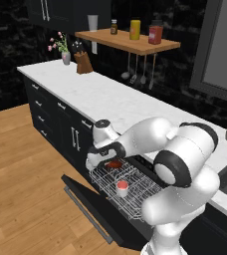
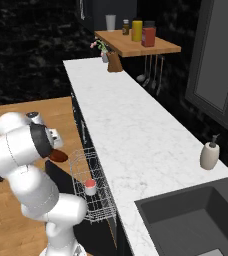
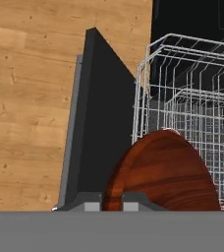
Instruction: Pick up the cup and bowl from the counter, place them in the dishwasher, and close the dishwasher door.
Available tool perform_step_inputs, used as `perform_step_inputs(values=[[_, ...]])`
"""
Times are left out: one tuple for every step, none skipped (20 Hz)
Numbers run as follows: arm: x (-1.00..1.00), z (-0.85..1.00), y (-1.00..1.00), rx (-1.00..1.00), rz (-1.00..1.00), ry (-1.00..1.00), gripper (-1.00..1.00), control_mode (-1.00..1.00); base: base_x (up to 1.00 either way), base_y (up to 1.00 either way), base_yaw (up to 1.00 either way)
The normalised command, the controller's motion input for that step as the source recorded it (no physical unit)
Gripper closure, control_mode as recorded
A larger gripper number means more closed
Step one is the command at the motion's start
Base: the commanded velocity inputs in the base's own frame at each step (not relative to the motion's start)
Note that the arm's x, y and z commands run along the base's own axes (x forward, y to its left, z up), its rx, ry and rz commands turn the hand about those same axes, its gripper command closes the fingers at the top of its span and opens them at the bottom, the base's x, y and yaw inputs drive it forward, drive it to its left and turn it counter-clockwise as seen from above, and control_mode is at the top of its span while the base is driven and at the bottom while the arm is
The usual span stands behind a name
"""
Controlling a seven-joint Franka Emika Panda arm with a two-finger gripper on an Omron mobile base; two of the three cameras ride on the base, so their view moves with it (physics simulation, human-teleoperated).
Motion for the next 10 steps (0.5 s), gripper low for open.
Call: perform_step_inputs(values=[[0.61,-0.64,0.00,-0.04,0.00,0.13,1.00,-1.00,0.00,0.00,0.00],[0.57,-0.60,0.00,-0.04,0.00,0.10,1.00,-1.00,0.00,0.00,0.00],[0.55,-0.55,0.00,-0.06,0.00,0.02,1.00,-1.00,0.00,0.00,0.00],[0.42,-0.44,0.00,-0.09,0.00,0.00,1.00,-1.00,0.00,0.00,0.00],[0.31,-0.41,0.00,-0.14,0.00,0.00,1.00,-1.00,0.00,0.00,0.00],[0.26,-0.44,0.00,-0.14,0.00,0.00,1.00,-1.00,0.00,0.00,0.00],[0.26,-0.56,0.00,-0.14,0.00,-0.02,1.00,-1.00,0.00,0.00,0.00],[0.32,-0.61,0.00,-0.13,0.00,0.00,1.00,-1.00,0.00,0.00,0.00],[0.28,-0.61,0.00,-0.08,0.00,-0.01,1.00,-1.00,0.00,0.00,0.00],[0.19,-0.66,-0.03,0.00,0.01,-0.03,1.00,-1.00,0.00,0.00,0.00]])
